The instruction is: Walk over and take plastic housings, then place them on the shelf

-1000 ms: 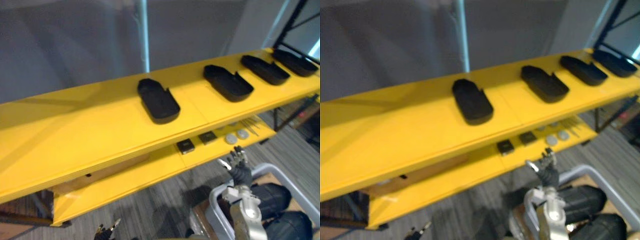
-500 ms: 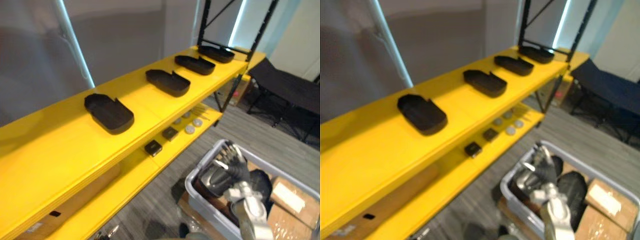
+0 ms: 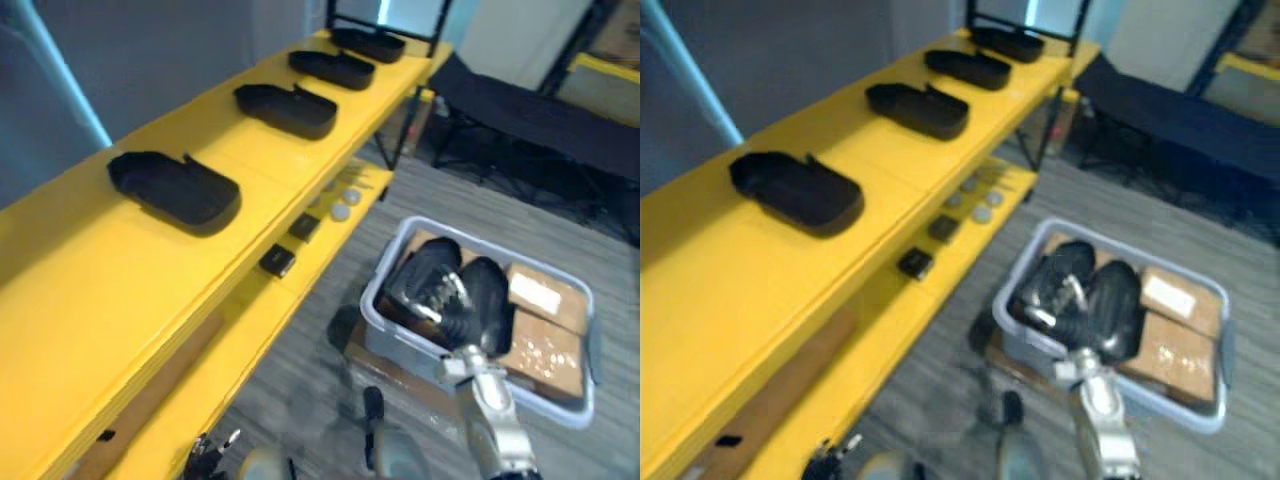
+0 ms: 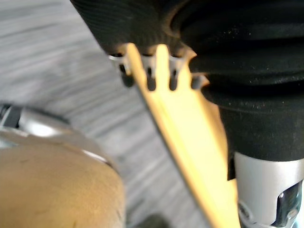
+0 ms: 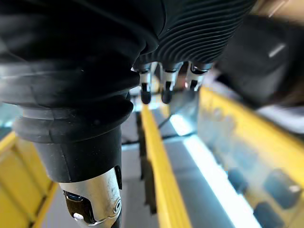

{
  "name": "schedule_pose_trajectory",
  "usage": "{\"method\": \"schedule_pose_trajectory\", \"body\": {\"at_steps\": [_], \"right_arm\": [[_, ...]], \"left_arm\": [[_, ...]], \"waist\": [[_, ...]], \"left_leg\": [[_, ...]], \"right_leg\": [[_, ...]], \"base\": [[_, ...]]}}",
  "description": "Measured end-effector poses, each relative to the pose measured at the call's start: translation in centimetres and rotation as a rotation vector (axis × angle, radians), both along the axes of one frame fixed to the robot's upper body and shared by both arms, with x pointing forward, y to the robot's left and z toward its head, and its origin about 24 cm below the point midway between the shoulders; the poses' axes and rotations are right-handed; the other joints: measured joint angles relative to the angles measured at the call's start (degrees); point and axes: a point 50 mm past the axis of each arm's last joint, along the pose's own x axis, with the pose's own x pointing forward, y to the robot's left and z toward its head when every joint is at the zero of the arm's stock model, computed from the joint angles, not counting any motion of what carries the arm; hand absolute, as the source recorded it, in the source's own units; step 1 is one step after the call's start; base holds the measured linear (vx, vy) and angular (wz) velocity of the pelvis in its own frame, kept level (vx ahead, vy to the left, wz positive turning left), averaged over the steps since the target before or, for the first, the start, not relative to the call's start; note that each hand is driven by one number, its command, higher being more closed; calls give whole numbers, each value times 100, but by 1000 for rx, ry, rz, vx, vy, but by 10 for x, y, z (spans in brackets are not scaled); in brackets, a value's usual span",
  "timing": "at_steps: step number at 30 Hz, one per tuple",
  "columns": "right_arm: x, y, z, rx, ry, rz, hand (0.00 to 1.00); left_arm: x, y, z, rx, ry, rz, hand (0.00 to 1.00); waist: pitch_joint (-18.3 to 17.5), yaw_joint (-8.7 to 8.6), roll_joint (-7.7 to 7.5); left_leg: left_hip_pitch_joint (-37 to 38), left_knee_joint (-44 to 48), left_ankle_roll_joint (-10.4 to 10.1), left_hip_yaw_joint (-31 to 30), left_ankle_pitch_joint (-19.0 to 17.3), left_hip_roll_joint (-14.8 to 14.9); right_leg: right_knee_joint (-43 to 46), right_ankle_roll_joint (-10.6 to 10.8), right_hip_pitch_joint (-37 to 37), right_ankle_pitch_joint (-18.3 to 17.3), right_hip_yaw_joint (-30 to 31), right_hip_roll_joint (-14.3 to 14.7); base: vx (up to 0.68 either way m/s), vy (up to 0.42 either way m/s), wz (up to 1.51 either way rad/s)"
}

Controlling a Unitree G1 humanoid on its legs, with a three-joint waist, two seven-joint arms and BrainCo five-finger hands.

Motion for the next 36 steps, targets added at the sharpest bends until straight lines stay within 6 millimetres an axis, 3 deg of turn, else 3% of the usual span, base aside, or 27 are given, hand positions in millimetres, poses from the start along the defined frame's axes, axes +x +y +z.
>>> {"method": "schedule_pose_trajectory", "body": {"at_steps": [2,4,7,9,10,11,12,13,15,16,19,23,24,26,30,32,35,36], "right_arm": [[0,6,0,27,-2,-3,0],[3,24,0,56,-7,36,0],[4,44,0,53,-2,78,0],[2,48,-2,58,12,65,0],[0,48,-4,70,27,37,0],[-1,45,-6,65,39,11,0],[-2,42,-7,60,44,3,0],[-5,38,-9,47,51,-8,0],[-7,33,-10,25,56,-19,0],[-6,28,-10,11,53,-27,0],[2,0,0,-43,6,-116,0],[18,-49,34,-106,-159,-333,0],[34,-68,52,-115,-222,-440,0],[45,-78,59,-114,-233,-498,0],[86,-110,68,-128,-150,-661,0],[99,-123,81,-140,-152,-693,0],[119,-150,124,-137,-194,-766,0],[122,-152,130,-129,-198,-774,0]], "left_arm": [[-1,6,0,21,17,-27,0],[-10,9,-3,25,56,-30,0],[-28,7,-6,7,94,-26,0],[-35,8,-6,-3,107,-31,0],[-39,12,-5,5,114,-29,0],[-40,14,-6,6,117,-19,0],[-43,11,-7,-5,122,-10,0],[-48,5,-10,-26,132,11,0],[-48,3,-10,-38,122,37,0],[-45,-1,-10,-53,103,58,0],[-34,-17,-11,-103,44,104,0],[-25,-21,-8,-95,2,63,0],[-21,-21,-7,-85,-13,53,0],[-16,-23,-5,-79,-30,42,0],[-9,-24,-2,-79,-58,34,0],[-5,-25,-1,-87,-75,36,0],[3,-31,0,-117,-101,9,0],[3,-31,0,-123,-103,13,0]], "waist": [[-23,24,-41],[-51,95,-80],[-60,312,-96],[-75,332,-121],[-129,332,-210],[-134,344,-183],[-150,342,-98],[-178,323,-4],[-197,306,-15],[-195,289,0],[-86,251,126],[106,186,216],[274,190,232],[396,196,259],[655,392,276],[780,477,323],[993,549,484],[1004,574,504]], "left_leg": [[8,-294,-44,89,236,160],[-1,-659,-121,395,545,391],[-21,-718,-234,931,629,693],[-109,-613,-303,1102,666,859],[-197,-541,-379,1135,691,909],[-196,-516,-550,1142,774,1041],[-190,-551,-649,1140,835,1130],[-110,-671,-797,1243,921,1225],[-90,-750,-926,1334,994,1209],[-102,-837,-1006,1390,1090,1216],[-107,-1275,-1021,1332,1529,1131],[-190,-1729,-1047,941,1867,874],[-320,-1847,-1052,774,1869,751],[-400,-1880,-1060,637,1869,694],[-673,-1872,-1081,306,1909,415],[-816,-1851,-1034,205,1953,320],[-1152,-1826,-952,-126,2077,134],[-1205,-1822,-947,-183,2096,120]], "right_leg": [[925,-141,-1,-104,-224,-84],[1740,-274,58,-189,-406,-420],[1869,-302,154,-91,-562,-955],[1478,-342,293,602,-570,-1109],[1042,-306,421,1573,-587,-1132],[775,-28,555,1264,-762,-1004],[645,92,597,1173,-932,-950],[438,445,691,818,-1329,-896],[102,862,826,381,-1428,-857],[-246,1001,922,212,-1419,-770],[-734,1011,1013,195,-1507,-655],[-691,1075,885,25,-1706,-785],[-690,1132,755,-63,-1729,-868],[-634,1155,666,-40,-1738,-911],[-806,1211,606,249,-1851,-1113],[-965,1226,595,404,-1903,-1161],[-1139,1232,575,593,-2166,-1273],[-1161,1228,569,614,-2196,-1274]], "base": [[-71,-2,-39],[-19,-50,-66],[-16,-167,-114],[13,-295,-98],[27,-334,-72],[19,-338,-71],[19,-300,-74],[20,-232,-56],[41,-287,-43],[54,-337,-36],[14,-195,-7],[-81,-33,24],[-162,14,19],[-166,32,18],[-165,61,22],[-123,65,21],[-108,72,42],[-52,45,25]]}}
